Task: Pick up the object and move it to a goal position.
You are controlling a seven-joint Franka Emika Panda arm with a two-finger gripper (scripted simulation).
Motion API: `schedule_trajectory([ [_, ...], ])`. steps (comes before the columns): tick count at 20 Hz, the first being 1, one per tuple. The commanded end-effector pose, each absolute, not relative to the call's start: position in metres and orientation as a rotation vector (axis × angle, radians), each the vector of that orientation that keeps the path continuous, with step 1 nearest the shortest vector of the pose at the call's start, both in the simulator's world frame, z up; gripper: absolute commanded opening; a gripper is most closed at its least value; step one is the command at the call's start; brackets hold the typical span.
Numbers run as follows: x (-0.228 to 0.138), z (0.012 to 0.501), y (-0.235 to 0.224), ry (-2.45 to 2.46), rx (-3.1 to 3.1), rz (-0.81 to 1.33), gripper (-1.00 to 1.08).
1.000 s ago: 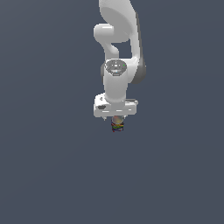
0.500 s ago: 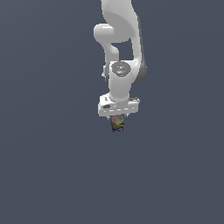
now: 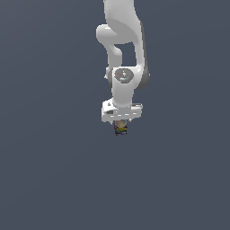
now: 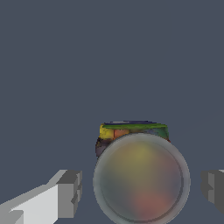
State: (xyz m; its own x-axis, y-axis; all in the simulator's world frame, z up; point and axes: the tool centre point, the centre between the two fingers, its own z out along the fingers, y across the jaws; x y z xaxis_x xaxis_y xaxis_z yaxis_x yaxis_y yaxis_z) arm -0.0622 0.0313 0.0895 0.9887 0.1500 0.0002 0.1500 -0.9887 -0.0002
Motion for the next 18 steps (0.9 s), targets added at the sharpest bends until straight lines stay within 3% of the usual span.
schedule_trajectory([
  [1,-0.063,0.077,0.031,-0.237,-3.132,0.001,1.0],
  [9,-0.063,0.058,0.031,-0.238,-3.132,0.0,1.0],
  [10,-0.063,0.058,0.031,-0.238,-3.132,0.0,-1.0],
  [18,-0.063,0.058,0.031,-0.238,-3.132,0.0,-1.0],
])
